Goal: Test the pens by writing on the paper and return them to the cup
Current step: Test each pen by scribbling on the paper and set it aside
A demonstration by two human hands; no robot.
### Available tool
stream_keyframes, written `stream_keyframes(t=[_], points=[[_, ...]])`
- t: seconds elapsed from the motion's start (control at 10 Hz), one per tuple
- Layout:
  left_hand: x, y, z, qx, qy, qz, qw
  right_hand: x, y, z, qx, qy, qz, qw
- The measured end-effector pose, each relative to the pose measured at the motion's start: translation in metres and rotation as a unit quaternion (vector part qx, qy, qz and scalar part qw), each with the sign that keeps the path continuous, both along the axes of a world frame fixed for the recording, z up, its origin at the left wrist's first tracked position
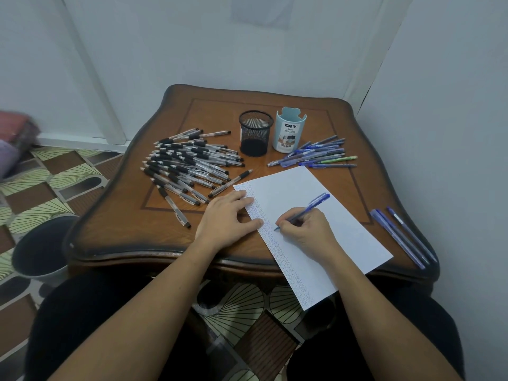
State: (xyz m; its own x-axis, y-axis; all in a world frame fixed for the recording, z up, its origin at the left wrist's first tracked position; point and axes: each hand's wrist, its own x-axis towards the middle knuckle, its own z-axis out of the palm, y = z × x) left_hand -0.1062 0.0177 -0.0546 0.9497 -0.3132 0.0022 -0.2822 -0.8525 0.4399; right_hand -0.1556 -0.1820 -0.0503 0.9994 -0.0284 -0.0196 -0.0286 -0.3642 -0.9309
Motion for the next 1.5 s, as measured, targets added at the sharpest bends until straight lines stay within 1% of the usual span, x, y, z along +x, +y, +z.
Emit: stream_keyframes(t=[0.7,1.2,1.3,1.4,1.5], points=[[0.0014,-0.0005,0.0001,0.005,0.006,0.0,1.0,0.001,0.0001,0.0,0.007,0.001,0.0,1.0],[0.0008,-0.0001,0.0004,0.003,0.001,-0.001,1.0,-0.0003,0.0002,0.0011,-0.014,-0.014,-0.001,1.0],[0.0008,0.0009,-0.0008,0.002,0.002,-0.001,1.0,-0.0001,-0.0004,0.0019,-0.006,-0.004,0.003,1.0],[0.0012,0.0005,-0.0008,0.004,0.003,0.0,1.0,0.0002,0.0001,0.0004,-0.018,-0.004,0.004,1.0],[0.0022,-0.0002,-0.0007,0.003,0.005,-0.001,1.0,0.002,0.0003,0.0006,-0.001,-0.011,-0.018,1.0]])
